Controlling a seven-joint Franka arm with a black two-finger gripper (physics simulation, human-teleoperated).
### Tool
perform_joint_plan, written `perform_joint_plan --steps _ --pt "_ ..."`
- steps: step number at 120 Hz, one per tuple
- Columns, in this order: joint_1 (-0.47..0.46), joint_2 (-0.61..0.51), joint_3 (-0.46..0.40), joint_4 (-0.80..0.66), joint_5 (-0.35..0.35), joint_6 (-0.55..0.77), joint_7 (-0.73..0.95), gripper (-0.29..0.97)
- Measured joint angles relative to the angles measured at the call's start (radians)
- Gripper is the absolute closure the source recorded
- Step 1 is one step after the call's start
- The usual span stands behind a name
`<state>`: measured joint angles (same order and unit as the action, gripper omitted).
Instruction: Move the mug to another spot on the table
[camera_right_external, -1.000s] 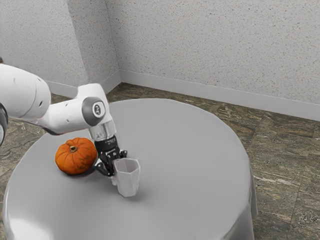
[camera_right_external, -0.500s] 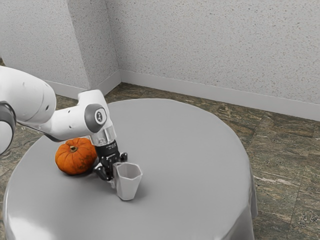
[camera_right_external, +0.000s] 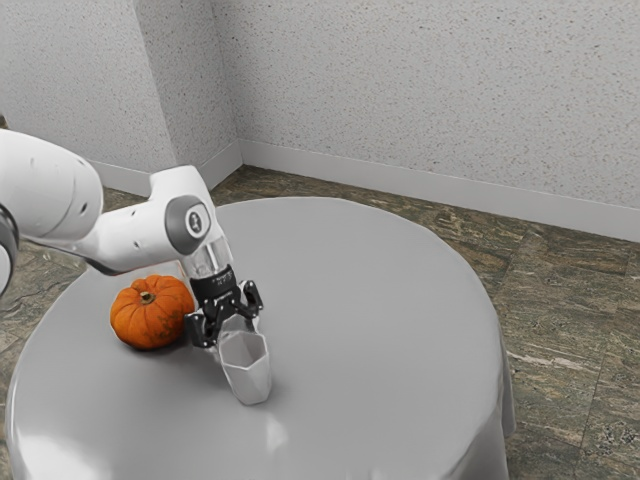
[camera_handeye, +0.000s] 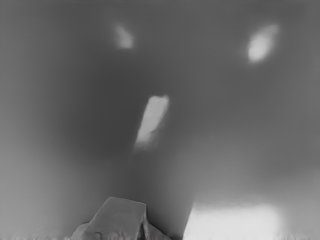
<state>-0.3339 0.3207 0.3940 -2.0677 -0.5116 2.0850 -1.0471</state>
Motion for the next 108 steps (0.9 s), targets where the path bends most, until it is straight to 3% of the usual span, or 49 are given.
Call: perform_joint_plan --steps 76,88,100,108 --pt "0.000 -0.078 0.059 0.055 0.082 -0.005 0.010 0.01" --pt "0.001 -0.086 0.098 0.149 0.142 -0.020 0.011 0.00" --pt "0.001 -0.116 0.106 0.265 0.277 -0.113 0.042 0.00" --pt "0.005 -0.205 0.063 0.298 0.360 -0.212 0.112 0.00"
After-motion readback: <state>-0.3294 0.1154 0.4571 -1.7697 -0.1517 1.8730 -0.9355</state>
